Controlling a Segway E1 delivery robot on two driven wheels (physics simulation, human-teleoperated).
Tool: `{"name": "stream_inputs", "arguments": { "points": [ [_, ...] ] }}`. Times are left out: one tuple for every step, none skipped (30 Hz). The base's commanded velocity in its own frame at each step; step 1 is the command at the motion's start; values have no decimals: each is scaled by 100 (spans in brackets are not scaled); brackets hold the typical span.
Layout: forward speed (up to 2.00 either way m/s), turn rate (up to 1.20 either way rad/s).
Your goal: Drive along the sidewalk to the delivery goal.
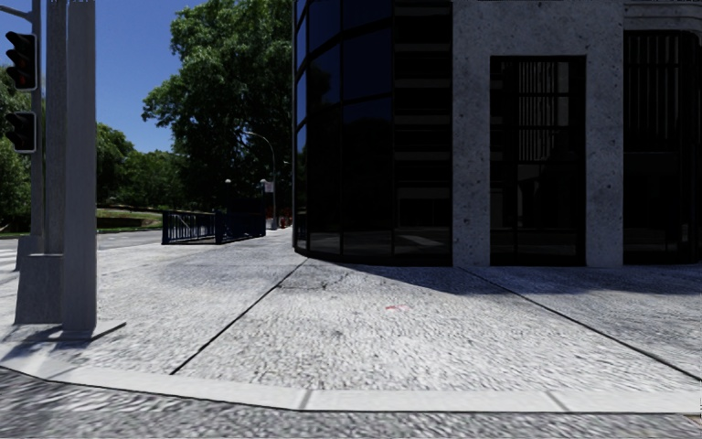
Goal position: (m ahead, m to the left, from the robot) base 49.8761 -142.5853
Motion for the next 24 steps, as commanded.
{"name": "stream_inputs", "arguments": {
  "points": [
    [169,0],
    [168,0],
    [168,0],
    [167,0],
    [165,0],
    [162,0],
    [156,0],
    [156,0],
    [154,0],
    [153,0],
    [153,0],
    [153,0],
    [153,0],
    [152,0],
    [152,0],
    [152,0],
    [152,0],
    [152,0],
    [152,0],
    [152,0],
    [152,0],
    [152,0],
    [152,0],
    [152,0]
  ]
}}
